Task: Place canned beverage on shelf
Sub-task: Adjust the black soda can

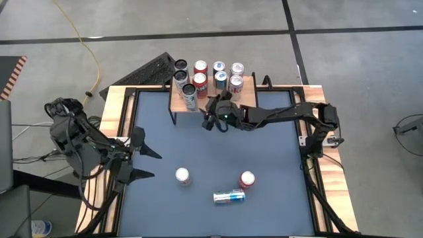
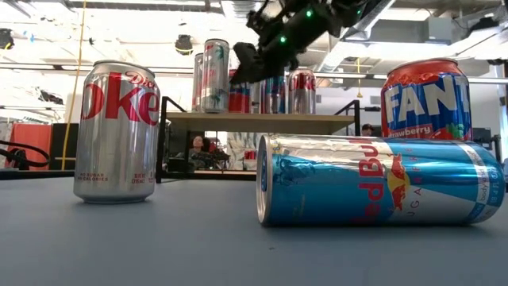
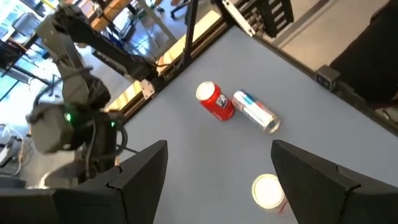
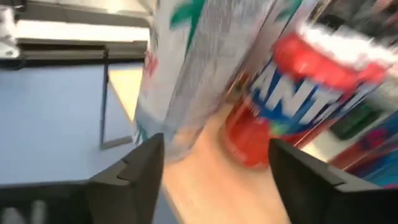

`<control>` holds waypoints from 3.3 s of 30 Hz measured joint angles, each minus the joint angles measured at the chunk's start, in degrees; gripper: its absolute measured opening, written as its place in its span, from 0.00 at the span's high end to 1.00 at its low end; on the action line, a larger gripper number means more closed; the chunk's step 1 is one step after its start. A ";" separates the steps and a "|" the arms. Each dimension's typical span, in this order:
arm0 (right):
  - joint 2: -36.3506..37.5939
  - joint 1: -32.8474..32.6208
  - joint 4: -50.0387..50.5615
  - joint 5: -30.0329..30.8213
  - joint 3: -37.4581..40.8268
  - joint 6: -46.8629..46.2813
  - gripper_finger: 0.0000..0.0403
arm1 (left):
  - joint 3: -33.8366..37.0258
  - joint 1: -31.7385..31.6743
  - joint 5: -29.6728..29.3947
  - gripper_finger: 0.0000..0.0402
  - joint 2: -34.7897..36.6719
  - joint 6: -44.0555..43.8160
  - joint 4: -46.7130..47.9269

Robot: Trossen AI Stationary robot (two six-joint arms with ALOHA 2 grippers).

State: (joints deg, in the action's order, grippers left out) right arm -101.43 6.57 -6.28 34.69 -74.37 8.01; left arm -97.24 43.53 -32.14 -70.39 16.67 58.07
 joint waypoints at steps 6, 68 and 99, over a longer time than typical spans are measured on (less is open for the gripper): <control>1.25 0.51 -2.43 1.73 -0.02 2.77 0.72 | 1.06 0.00 -2.20 0.32 0.00 -0.43 -0.04; -0.22 1.37 -12.66 -6.12 -0.04 7.07 1.00 | 1.06 0.90 -4.78 0.32 0.07 -2.63 -0.93; -1.44 0.22 -15.70 -6.34 -0.07 11.56 1.00 | 1.06 0.90 -5.75 0.32 0.04 -3.20 0.08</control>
State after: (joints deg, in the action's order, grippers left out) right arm -102.87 6.79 -21.98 28.36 -74.43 19.57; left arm -96.18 44.42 -37.90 -70.35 13.47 58.15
